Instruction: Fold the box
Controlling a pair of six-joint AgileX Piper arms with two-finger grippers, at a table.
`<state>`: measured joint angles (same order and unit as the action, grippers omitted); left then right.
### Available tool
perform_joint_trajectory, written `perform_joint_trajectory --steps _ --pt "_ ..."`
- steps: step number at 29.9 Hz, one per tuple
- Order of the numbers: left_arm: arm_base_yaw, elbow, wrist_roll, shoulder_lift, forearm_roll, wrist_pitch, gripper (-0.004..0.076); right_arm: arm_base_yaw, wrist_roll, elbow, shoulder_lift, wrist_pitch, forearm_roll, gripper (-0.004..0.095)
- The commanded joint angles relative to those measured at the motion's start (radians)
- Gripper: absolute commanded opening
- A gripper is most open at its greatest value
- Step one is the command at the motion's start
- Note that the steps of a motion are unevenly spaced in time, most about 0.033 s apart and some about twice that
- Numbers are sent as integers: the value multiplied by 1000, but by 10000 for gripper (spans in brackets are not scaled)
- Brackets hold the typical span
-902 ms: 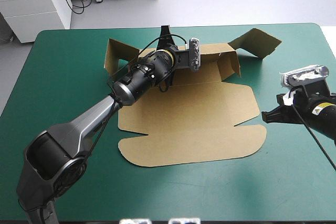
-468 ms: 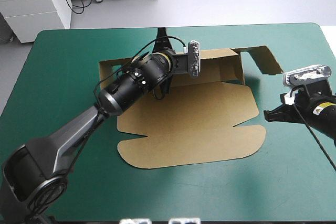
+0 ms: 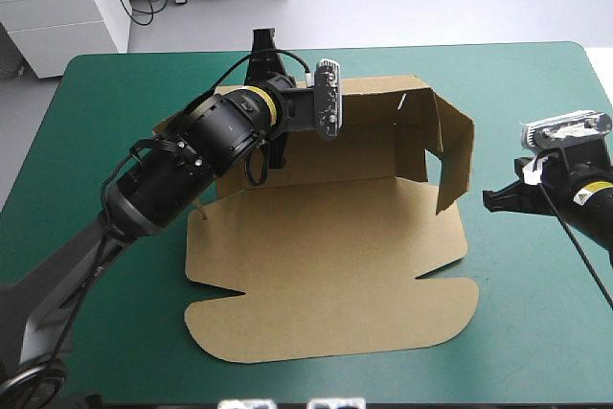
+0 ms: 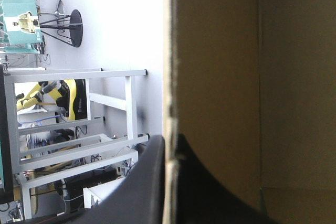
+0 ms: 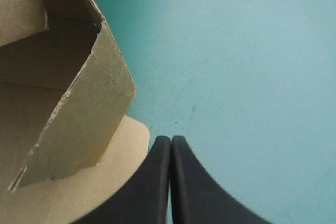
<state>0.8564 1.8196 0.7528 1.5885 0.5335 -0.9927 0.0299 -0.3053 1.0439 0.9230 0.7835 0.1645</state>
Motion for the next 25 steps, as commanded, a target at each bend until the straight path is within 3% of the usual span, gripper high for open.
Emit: perform_joint_trajectory --steps 1,9,25 --pt "33 78 26 -60 32 46 0 -8 2 28 -11 -76 -3 -19" --pt "44 92 26 -25 10 -80 -1 -8 27 28 -11 -100 -18 -19" --pt "31 92 28 61 -35 -87 -1 -8 28 28 -11 -74 -25 -19"
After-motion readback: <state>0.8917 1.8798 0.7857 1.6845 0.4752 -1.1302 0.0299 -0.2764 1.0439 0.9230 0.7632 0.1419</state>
